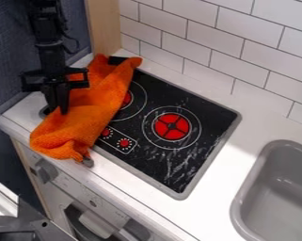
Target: Move the cloth from top left to bottom right
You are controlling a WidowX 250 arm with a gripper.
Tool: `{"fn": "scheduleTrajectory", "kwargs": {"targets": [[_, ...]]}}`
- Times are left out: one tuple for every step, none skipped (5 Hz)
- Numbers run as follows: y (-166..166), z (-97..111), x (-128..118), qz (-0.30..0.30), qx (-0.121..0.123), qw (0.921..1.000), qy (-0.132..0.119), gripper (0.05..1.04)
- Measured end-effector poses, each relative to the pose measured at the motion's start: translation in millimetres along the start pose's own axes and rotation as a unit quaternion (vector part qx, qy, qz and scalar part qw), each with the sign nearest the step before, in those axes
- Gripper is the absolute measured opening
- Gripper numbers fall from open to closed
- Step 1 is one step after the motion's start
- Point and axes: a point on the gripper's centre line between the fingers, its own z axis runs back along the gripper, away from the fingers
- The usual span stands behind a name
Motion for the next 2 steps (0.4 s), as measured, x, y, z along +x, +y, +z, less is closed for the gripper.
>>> {"fn": "scheduleTrajectory", "kwargs": {"targets": [[-6, 16, -5, -0.009, -0.003, 0.9997, -0.020, 0.052], [-22, 31, -12, -0.026, 0.008, 0.9989, -0.039, 0.052]]}}
